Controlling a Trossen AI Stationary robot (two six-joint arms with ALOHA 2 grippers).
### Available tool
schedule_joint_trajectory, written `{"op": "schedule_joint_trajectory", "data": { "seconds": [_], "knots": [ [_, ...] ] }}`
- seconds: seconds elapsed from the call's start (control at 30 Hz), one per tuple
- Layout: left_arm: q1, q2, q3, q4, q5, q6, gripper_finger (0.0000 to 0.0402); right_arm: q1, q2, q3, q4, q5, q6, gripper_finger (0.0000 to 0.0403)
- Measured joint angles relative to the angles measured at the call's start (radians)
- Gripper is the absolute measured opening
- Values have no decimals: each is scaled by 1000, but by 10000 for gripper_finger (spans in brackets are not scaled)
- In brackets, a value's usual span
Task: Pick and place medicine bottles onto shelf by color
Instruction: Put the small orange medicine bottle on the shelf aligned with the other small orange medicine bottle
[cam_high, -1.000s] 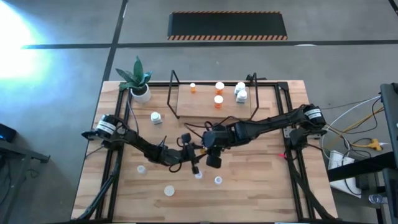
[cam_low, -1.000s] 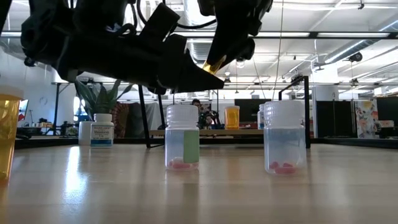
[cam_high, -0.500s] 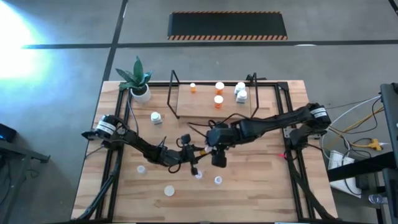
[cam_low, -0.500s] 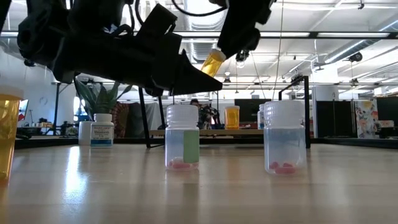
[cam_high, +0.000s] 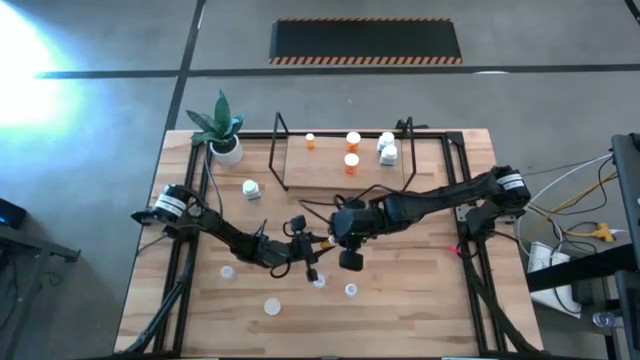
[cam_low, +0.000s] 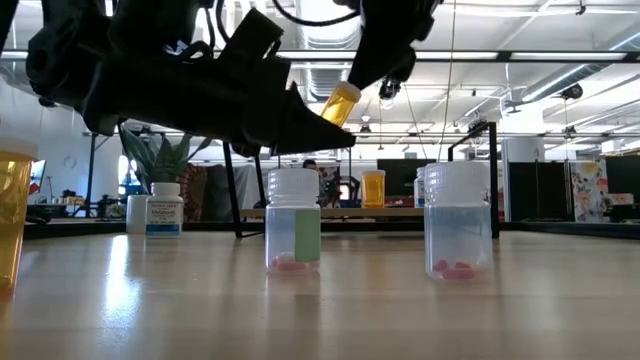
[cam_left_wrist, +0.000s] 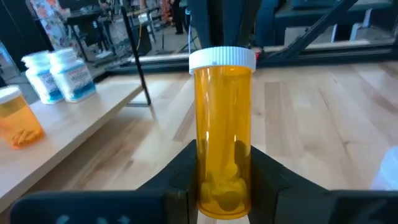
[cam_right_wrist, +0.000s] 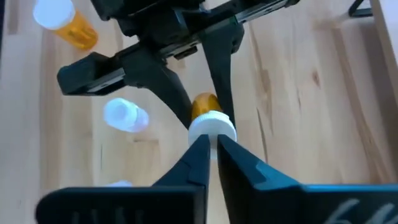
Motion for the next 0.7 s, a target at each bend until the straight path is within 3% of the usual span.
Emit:
{"op": "schedule_joint_trajectory", "data": {
  "seconds": [0.17,0.4,0.6,0.7],
  "knots": [
    [-1,0,-3,-5,0,3,68,1,21,0,19,10,-14,11],
    [0,-32,-42,45,-20,0,69,23,-21,-2,-1,138,-2,12],
    [1,-64,-216,331,-20,0,69,87,-34,-112,40,299,15,13],
    [2,-66,-299,481,19,0,69,105,-34,-232,240,306,12,13]
  ]
}}
